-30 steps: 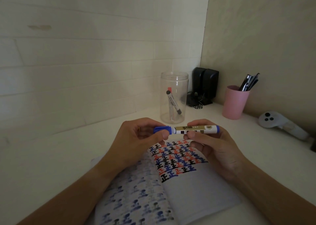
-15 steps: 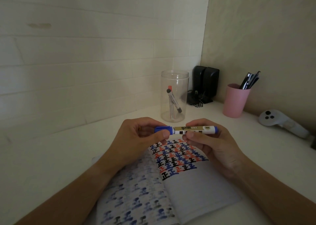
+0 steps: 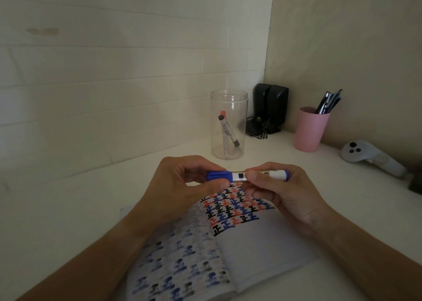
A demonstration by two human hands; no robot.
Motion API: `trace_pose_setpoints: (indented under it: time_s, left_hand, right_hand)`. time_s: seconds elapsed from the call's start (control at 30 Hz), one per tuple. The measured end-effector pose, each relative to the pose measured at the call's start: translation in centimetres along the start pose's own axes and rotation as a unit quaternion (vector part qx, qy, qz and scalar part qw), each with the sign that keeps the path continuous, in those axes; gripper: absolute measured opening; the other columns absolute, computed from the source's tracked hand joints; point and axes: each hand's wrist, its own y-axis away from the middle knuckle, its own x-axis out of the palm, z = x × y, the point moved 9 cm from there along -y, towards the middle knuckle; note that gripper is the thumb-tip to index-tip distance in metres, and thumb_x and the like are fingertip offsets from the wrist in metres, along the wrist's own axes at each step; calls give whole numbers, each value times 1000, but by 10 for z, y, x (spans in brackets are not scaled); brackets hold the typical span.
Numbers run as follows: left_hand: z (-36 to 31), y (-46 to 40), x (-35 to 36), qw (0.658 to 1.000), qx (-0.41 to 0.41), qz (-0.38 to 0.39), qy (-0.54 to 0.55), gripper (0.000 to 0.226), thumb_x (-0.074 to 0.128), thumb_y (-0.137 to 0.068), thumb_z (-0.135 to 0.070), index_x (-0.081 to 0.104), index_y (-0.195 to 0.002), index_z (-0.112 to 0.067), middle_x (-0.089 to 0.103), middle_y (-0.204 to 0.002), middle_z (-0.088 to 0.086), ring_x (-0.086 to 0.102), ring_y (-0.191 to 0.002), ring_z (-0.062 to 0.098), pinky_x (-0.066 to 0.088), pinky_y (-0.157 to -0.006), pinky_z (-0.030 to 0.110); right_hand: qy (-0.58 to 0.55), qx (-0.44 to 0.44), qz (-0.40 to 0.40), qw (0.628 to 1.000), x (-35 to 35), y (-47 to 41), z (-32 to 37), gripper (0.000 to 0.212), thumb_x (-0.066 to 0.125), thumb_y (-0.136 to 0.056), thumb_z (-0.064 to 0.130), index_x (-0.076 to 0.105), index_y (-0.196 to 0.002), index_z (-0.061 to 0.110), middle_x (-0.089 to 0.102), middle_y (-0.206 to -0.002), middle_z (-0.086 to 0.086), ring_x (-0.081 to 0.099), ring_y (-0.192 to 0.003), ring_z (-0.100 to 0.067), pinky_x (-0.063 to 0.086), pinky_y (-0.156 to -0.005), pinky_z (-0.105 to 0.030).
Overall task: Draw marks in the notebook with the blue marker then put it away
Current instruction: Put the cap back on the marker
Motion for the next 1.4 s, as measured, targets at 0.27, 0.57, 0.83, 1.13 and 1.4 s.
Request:
trace_pose_setpoints:
  time_s: [0.27, 0.57, 0.83, 1.13, 1.4]
  left_hand:
    - [1, -1, -4, 999, 16, -51, -2, 31, 80, -79, -15, 75, -110, -16, 80, -94, -4, 76, -88, 14, 60, -84, 26]
    - [23, 5, -9, 924, -33, 23, -380, 55, 29, -95, -65, 47, -139, -37, 64, -132, -9, 59, -118, 14, 50, -96, 38]
    - [24, 6, -13, 908, -21, 19, -417, 54, 28, -98, -63, 51, -138, -35, 64, -132, -6, 60, -116, 16, 47, -96, 36]
    - [31, 4, -21, 901, -29, 9, -432, 52, 30, -99, -61, 54, -136, -34, 67, -128, -4, 63, -112, 18, 48, -94, 40]
    - [36, 4, -19, 899, -37, 21, -436, 53, 25, -99, -62, 50, -139, -36, 63, -133, -6, 60, -117, 16, 45, -99, 38]
  right_hand:
    - [52, 7, 26, 998, 9, 0, 0, 28, 77, -73, 18, 74, -96, 3, 80, -88, -19, 77, -78, -25, 60, -68, -27]
    - [117, 45, 65, 990, 19, -5, -6, 66, 63, -92, 2, 45, -143, 41, 78, -110, -11, 74, -103, -25, 59, -86, -40]
    - [231, -249, -139, 930, 35, -69, 136, 64, 68, -89, 1, 38, -138, 29, 74, -100, -12, 76, -83, -17, 62, -78, -27]
    - [443, -275, -254, 815, 26, -135, 150, 39, 69, -84, 1, 51, -117, 14, 68, -92, -5, 70, -80, -22, 59, -73, -36]
    - [528, -227, -250, 780, 19, -157, 117, 19, 66, -91, 19, 71, -108, 13, 77, -102, -5, 68, -95, -24, 55, -84, -36]
